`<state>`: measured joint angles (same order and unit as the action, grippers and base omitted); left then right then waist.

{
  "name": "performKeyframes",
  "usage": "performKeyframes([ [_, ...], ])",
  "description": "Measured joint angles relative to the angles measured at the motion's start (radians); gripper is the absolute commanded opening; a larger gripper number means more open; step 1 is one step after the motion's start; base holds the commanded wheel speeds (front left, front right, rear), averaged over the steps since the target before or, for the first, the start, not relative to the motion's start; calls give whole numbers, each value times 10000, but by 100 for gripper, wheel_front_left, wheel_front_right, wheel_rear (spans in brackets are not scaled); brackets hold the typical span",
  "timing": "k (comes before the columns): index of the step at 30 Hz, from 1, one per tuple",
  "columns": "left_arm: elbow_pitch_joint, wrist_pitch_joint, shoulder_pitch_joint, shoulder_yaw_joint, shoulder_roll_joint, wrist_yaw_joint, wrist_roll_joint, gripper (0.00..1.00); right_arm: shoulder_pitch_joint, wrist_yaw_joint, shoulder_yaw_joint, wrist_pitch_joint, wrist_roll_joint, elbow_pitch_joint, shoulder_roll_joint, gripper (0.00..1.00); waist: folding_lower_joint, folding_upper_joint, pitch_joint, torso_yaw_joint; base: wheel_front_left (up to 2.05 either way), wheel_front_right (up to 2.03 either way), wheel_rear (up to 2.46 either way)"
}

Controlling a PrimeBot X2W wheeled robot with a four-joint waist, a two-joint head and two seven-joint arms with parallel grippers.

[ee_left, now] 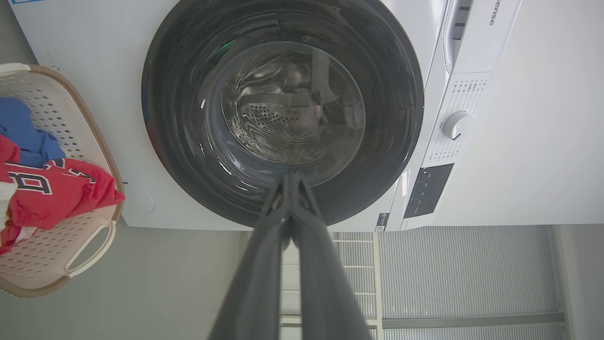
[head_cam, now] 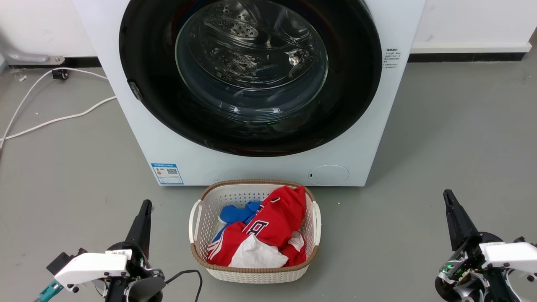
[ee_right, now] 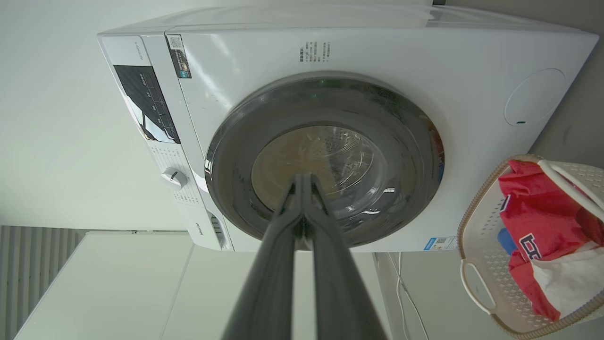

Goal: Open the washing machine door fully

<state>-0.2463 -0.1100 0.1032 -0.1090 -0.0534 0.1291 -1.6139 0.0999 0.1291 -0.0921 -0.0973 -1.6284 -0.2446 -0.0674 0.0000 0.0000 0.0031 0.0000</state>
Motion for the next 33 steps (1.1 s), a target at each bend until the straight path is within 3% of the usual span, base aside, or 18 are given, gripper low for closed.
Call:
performKeyframes([
  [31,-17,-12,-7,-13,13,-2,8,0,1,-2,-77,-59,31,-19,56,0,0,0,0,0,0,0,0],
  [32,-88,-12,-43,-6,21,-4,6,100,-44,-2,-73,-58,27,-79,61,100,0,0,-1,0,0,0,0],
  [33,-176,-12,-124,8,35,-4,6,100,-125,-2,-65,-58,27,-165,75,100,0,0,0,-1,0,0,0],
])
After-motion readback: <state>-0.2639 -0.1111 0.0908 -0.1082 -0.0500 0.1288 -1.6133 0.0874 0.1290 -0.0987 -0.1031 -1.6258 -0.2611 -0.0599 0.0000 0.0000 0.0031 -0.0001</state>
